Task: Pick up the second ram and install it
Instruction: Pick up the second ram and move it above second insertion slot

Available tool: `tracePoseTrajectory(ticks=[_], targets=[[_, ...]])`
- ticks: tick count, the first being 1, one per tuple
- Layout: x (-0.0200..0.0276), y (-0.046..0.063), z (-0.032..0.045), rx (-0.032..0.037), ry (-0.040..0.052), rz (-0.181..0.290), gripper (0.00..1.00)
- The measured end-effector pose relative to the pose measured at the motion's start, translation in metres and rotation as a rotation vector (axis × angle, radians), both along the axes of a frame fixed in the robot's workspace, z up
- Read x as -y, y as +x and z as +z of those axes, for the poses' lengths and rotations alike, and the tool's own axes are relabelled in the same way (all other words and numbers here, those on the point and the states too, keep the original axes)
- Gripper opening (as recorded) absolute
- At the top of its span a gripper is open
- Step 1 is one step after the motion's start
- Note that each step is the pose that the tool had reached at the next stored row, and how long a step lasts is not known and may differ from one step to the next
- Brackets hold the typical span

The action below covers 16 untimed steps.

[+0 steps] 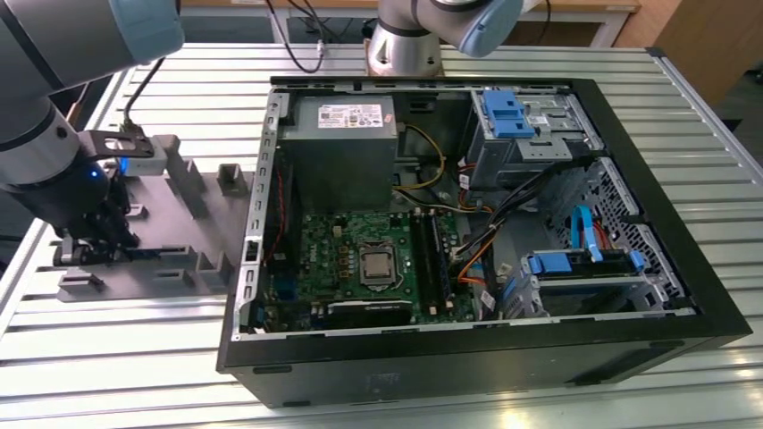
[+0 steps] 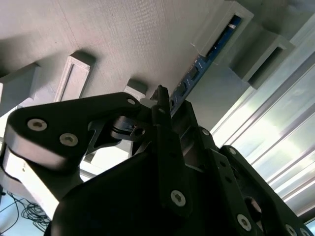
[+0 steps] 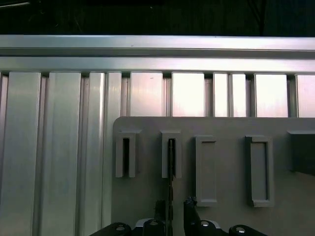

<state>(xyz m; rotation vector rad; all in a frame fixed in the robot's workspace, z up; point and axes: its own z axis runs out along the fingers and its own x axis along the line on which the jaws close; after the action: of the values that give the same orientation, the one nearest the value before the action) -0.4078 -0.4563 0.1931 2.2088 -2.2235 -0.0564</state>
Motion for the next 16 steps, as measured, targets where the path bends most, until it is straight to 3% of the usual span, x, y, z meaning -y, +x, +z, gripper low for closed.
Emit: tracePoseTrajectory(ticks=[16], targets=[[-0.0007,-0.0006,-0.0047,0.0002,0.0001,0.0,0.29]])
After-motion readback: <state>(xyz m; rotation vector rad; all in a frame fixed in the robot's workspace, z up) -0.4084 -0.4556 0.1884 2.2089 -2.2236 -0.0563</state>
